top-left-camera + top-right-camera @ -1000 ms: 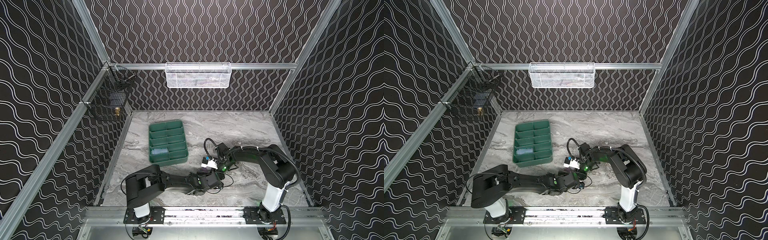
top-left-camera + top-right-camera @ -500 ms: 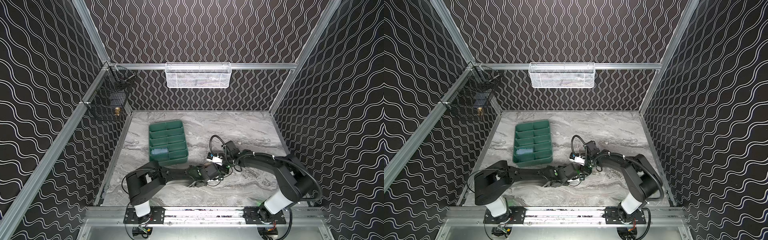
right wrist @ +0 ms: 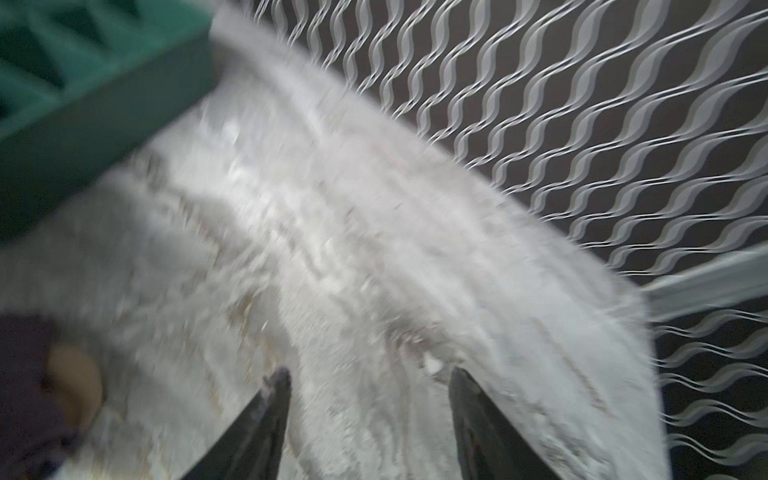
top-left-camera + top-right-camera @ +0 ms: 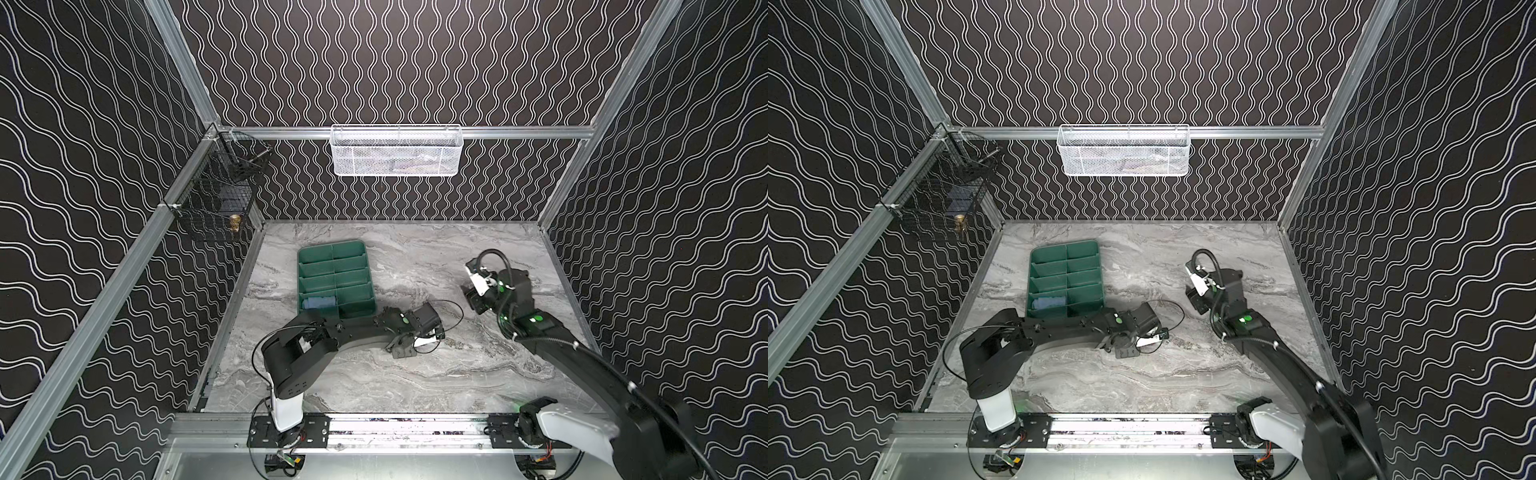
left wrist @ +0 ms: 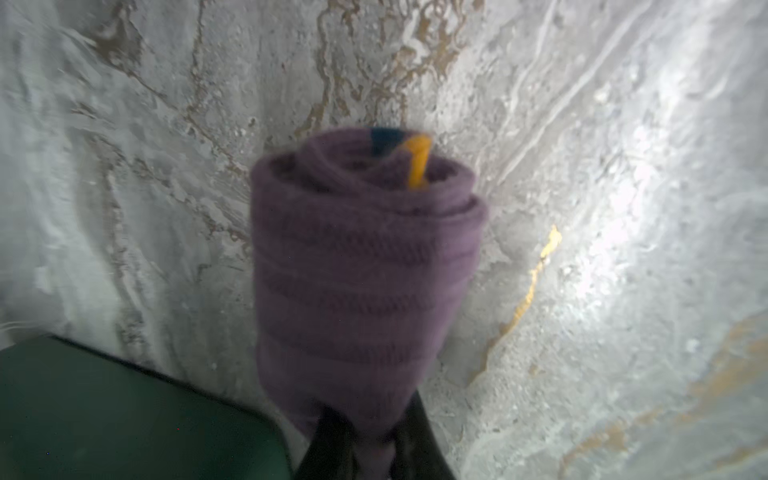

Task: Roll the socks

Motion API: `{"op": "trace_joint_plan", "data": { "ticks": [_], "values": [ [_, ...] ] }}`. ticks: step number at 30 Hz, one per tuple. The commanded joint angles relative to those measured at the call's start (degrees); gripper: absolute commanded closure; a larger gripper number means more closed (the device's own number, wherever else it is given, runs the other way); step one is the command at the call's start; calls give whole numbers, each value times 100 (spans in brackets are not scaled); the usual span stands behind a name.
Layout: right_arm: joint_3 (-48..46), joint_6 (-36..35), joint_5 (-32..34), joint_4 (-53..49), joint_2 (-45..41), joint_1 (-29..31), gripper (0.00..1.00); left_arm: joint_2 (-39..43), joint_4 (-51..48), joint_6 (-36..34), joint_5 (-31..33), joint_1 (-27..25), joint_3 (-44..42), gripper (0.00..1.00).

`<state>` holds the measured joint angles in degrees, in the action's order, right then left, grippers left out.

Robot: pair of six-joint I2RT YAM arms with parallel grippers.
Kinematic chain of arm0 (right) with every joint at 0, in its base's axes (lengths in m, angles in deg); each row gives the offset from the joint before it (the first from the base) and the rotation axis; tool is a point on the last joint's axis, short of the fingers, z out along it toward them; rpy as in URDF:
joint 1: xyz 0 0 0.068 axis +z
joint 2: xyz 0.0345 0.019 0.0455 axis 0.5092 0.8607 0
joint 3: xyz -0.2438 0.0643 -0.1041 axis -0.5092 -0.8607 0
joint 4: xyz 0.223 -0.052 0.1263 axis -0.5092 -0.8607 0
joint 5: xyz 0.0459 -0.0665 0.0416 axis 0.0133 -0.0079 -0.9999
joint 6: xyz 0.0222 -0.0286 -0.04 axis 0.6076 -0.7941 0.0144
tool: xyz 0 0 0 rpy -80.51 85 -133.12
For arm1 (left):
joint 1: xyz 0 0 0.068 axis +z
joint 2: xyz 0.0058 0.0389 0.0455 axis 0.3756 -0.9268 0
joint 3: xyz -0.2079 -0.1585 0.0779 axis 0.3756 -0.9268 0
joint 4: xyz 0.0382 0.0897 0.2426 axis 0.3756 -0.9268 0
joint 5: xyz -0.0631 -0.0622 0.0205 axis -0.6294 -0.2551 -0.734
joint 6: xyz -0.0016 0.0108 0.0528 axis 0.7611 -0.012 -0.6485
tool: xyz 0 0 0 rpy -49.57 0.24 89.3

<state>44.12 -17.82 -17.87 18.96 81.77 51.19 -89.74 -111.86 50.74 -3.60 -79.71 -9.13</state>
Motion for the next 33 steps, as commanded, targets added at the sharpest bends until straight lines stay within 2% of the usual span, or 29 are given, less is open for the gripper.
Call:
{"op": "trace_joint_plan", "data": {
  "ticks": [1,4,9,13,16,21,23,28,33],
  "values": [
    [-356,37,137,627,-785,79,39,-406,-1784,262,-1545,191,207,100],
    [-676,-766,-266,365,-1554,404,40,-736,-2070,217,-1971,412,491,100],
    [-627,-2228,-314,-1529,-1961,1944,41,-1238,-2273,21,-2506,772,852,100],
    [-592,-2560,20,-2387,-1410,3122,41,-1595,-2294,-95,-2679,1023,1137,100],
    [-546,-2791,358,-2215,-588,3625,39,-1840,-2377,-218,-2802,1130,1396,100],
    [-373,-3232,832,-929,875,3681,38,-2127,-2607,-412,-2979,1179,1682,100],
    [-341,-3456,819,-498,1349,3620,37,-2178,-2649,-442,-3027,1203,1703,100],
    [-71,-3408,261,-130,2135,3295,37,-2178,-2696,-488,-3246,1219,1671,100],
    [108,-3376,-156,-167,2488,2910,37,-2202,-2647,-483,-3336,1217,1618,100]
  ]
}}
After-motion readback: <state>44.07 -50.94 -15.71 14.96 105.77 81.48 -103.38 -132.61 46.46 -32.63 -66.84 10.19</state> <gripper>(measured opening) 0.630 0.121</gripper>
